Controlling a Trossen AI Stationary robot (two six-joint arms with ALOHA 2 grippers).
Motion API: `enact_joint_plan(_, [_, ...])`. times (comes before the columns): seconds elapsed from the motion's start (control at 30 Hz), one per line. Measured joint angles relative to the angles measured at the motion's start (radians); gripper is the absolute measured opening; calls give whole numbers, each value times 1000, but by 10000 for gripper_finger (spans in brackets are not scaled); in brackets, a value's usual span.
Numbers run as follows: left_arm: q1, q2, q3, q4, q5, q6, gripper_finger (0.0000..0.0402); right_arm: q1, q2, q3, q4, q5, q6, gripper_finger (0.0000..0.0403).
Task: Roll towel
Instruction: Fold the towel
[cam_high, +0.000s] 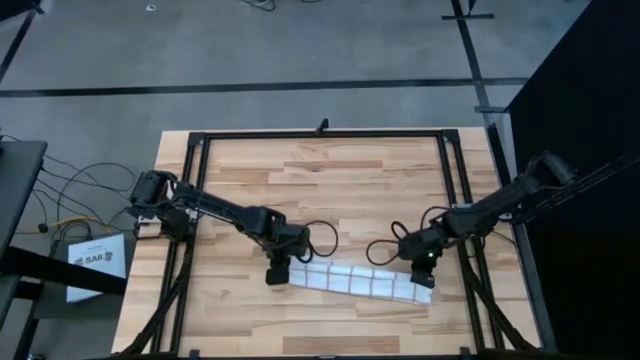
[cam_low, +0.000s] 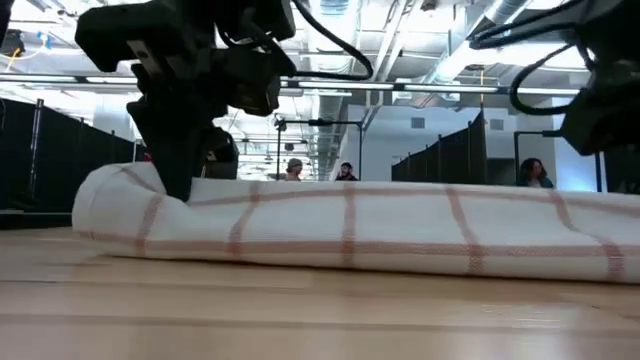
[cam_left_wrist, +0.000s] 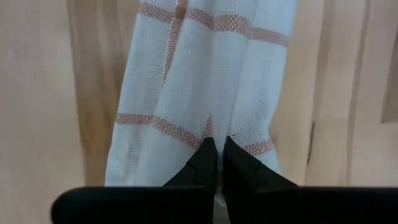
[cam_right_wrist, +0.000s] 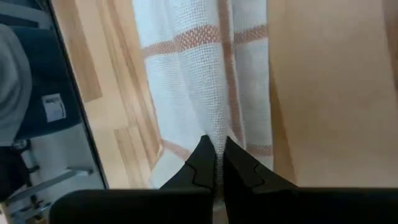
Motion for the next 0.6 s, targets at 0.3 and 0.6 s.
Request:
enact_joint_plan(0.3, [23,13,1,-25,-117,75,0,-35,9,-3,-23,18,-37,0])
enact_joint_plan(0.6, [42,13,1,-45,-167,56,28,-88,9,-3,-79,52,-52,37])
